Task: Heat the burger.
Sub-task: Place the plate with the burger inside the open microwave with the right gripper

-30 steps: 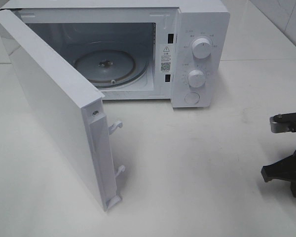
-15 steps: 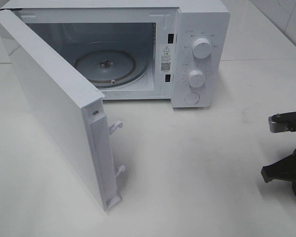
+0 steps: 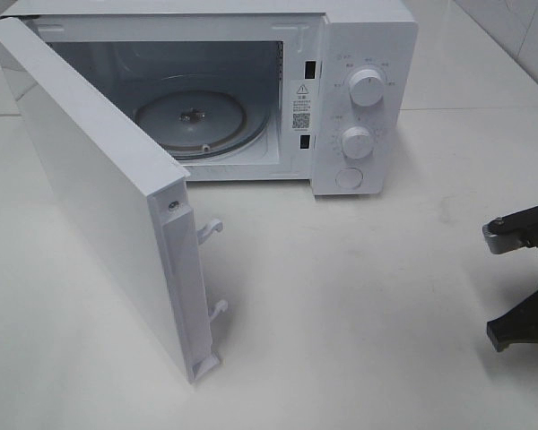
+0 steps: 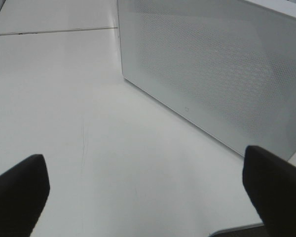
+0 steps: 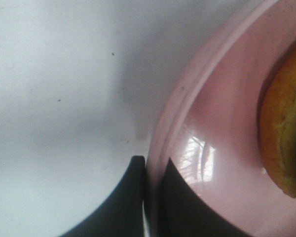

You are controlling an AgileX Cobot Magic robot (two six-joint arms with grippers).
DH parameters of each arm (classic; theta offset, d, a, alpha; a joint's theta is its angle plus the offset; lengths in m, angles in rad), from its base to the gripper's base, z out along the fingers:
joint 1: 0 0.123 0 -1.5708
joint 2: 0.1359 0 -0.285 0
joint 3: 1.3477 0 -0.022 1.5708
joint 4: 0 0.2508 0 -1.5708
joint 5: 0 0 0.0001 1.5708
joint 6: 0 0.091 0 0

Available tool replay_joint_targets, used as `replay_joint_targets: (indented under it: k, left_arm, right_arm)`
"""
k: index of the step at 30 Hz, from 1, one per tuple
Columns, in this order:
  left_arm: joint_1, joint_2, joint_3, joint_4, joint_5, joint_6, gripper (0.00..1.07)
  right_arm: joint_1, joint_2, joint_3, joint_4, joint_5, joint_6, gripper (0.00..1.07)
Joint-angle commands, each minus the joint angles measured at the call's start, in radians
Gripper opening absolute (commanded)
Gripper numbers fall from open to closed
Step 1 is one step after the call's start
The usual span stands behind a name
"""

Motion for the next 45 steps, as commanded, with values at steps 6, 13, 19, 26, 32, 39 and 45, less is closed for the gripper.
replay_joint_targets:
  k: [6,13,19,26,32,39,45]
  left_arm:
    - [-0.003,-0.001,0.002,-0.002,-0.003,0.000,1.00]
    - [-0.003,-0.001,0.002,-0.002,-0.003,0.000,1.00]
    - [-0.003,-0.001,0.002,-0.002,-0.003,0.000,1.00]
    - [-0.003,-0.001,0.002,-0.002,-0.003,0.000,1.00]
    - [-0.003,-0.001,0.002,-0.002,-0.003,0.000,1.00]
    - [-0.003,-0.001,0.002,-0.002,-0.003,0.000,1.00]
    - [-0.003,-0.001,0.002,-0.002,-0.003,0.000,1.00]
  right_arm:
    - [0.054,-0.046,-0.024,-0.070,0.140,-0.005,0.00]
    - [0.062,-0.130,-0.024,-0.062,0.200,-0.051,0.00]
    - [0.062,-0.186,-0.024,-0.013,0.228,-0.096,0.00]
    - [0.106,-0.261,-0.024,0.013,0.246,-0.128,0.00]
    - [0.182,-0.266,-0.024,0.013,0.264,-0.134,0.00]
    - [0.276,-0.266,-0.024,0.013,0.270,-0.142,0.00]
    - [0.382,-0.266,-0.024,0.012,0.271,-0.151,0.00]
